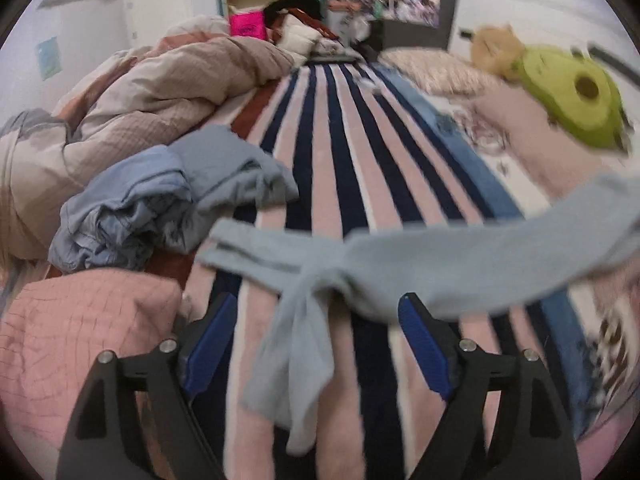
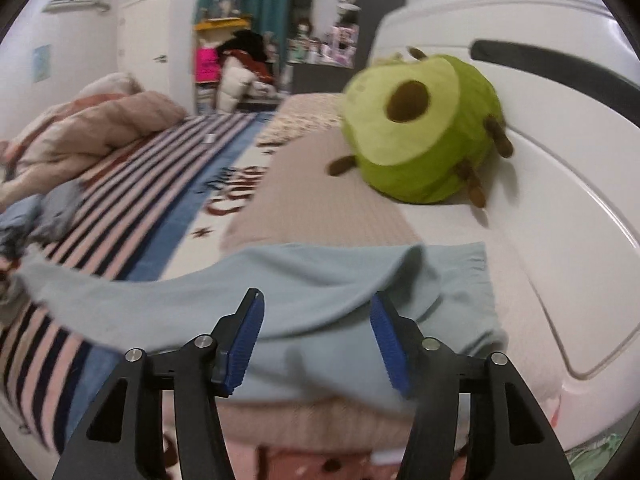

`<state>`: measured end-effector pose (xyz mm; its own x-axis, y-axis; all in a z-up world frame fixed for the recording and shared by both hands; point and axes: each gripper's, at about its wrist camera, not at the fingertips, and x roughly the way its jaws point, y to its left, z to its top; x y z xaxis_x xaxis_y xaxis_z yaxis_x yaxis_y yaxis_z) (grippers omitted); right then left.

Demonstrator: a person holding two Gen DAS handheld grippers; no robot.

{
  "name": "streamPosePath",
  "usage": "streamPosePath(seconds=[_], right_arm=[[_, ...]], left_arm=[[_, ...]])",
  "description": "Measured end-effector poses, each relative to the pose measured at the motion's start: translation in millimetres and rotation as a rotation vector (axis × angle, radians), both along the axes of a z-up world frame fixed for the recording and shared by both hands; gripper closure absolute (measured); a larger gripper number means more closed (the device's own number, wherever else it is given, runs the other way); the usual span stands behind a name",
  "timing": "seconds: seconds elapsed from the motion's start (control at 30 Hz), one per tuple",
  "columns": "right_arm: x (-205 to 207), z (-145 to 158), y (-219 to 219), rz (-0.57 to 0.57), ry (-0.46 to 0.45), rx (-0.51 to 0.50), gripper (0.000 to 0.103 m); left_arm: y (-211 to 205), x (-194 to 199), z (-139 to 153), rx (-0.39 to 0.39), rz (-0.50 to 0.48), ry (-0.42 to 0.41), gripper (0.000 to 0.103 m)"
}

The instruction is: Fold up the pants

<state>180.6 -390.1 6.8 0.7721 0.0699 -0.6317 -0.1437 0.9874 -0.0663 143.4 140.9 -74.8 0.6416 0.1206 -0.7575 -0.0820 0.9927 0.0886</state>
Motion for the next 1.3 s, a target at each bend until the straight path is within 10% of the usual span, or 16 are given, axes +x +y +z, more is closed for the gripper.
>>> streamPosePath(seconds=[0.17, 0.3, 0.47, 0.63, 0.8, 0.87, 0.93, 1.3], right_arm=[[-31.7, -6.1, 23.2, 0.077, 0.007, 0.012, 0.051], [-40.4, -12.3, 37.2, 0.121, 0.016, 0.036, 0.051], [-37.1, -12.3, 41.1, 0.145, 0.010, 0.064, 0.051], [-27.4, -8.5, 40.0, 0.162, 0.006, 0.119, 0.051], [-14.5, -15.7, 50.6, 0.194, 0.028, 0.131, 0.051], [-11.5, -19.8, 58.4, 0.226, 0.040, 0.128, 0.051], [-11.8, -23.2, 66.2, 0.266, 0.050, 0.123, 0.051], [1.8, -89.0, 148.2, 0.481, 0.290, 0.169, 0.050]], left_arm=[[-3.5, -1.8, -42.4, 0.102, 0.021, 0.106, 0.024], [5.1, 7.7, -48.5, 0.109, 0.053, 0.119, 0.093], [23.9, 28.4, -13.2, 0.167, 0.149, 0.052, 0.101], [55.1, 76.2, 2.4, 0.296, 0.260, 0.074, 0.101], [90.1, 119.9, -7.6, 0.251, 0.352, 0.141, 0.099], [91.0, 123.5, -7.0, 0.263, 0.366, 0.146, 0.080], [83.0, 115.3, 5.0, 0.265, 0.364, 0.079, 0.029], [-18.9, 51.7, 10.5, -0.043, -0.056, 0.002, 0.027]])
